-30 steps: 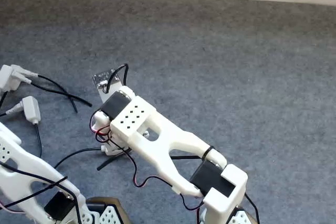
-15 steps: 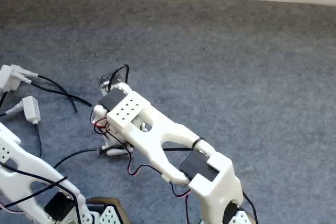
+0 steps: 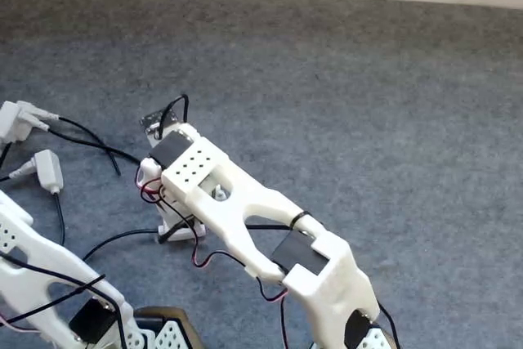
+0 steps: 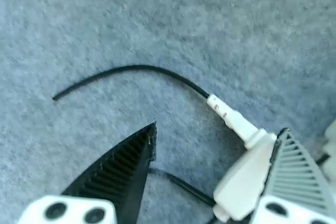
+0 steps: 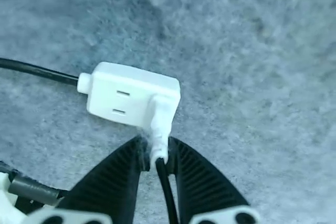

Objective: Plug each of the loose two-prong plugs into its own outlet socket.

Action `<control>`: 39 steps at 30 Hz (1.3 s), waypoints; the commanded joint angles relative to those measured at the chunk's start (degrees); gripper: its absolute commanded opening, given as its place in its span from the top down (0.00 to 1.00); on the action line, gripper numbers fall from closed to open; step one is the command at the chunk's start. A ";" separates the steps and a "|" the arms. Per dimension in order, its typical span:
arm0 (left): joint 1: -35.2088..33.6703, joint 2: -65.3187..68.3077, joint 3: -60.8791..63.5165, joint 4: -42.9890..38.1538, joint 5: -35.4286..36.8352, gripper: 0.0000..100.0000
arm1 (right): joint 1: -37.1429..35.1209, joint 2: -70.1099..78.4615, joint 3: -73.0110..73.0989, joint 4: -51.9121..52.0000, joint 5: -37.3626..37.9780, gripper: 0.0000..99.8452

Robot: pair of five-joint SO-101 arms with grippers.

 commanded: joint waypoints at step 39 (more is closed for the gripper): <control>52.18 -100.26 108.26 13.80 -32.97 0.77 | 40.31 -73.71 46.90 -12.79 22.15 0.93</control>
